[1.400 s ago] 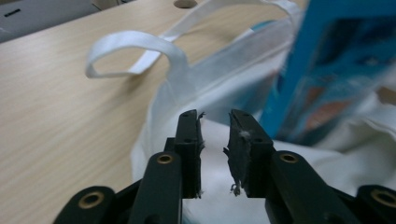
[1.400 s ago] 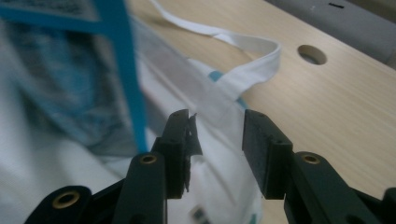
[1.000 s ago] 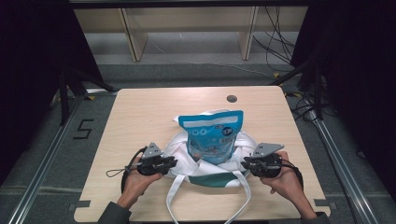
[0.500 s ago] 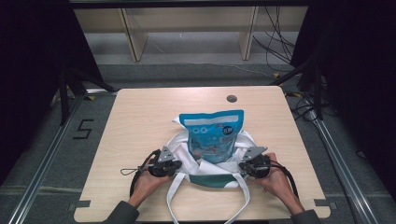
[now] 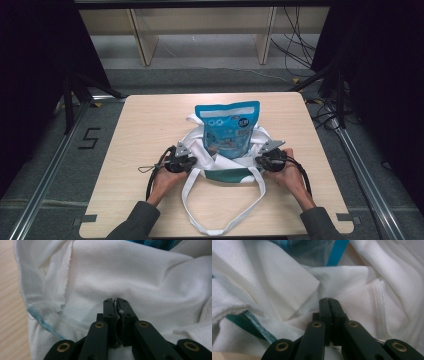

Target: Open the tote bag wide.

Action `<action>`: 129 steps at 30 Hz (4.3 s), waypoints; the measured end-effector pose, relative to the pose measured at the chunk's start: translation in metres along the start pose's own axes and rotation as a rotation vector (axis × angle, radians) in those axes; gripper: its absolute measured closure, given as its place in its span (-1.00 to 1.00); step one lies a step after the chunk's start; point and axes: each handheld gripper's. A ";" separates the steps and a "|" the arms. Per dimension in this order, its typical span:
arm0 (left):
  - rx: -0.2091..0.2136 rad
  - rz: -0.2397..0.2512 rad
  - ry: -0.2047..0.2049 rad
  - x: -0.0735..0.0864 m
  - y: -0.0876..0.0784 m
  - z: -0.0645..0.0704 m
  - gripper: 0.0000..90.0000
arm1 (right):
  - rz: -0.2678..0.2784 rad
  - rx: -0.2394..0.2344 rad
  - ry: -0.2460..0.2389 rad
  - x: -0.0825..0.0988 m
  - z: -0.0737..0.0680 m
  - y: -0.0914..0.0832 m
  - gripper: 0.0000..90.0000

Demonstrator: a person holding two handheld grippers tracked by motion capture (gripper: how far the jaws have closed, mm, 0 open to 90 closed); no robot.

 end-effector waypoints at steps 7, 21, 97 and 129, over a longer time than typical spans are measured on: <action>0.001 0.026 -0.047 -0.006 0.009 -0.010 0.89 | 0.030 0.012 0.042 -0.008 0.019 0.012 1.00; 0.016 0.111 -0.091 -0.017 -0.012 -0.006 0.46 | 0.152 0.024 0.123 -0.010 0.030 -0.015 0.50; 0.086 0.144 -0.115 0.065 -0.102 0.042 -0.38 | 0.209 -0.080 0.114 0.030 -0.039 -0.082 -0.21; 0.111 0.065 -0.020 0.084 -0.099 0.076 -0.52 | 0.112 -0.116 0.145 0.101 -0.073 -0.093 -0.35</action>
Point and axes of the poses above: each handheld gripper's, and its own axes: y roughly forward along the jaws, x roughly out of its underside, z roughly to its right, and after that the axes turned 8 degrees about -z, right-handed
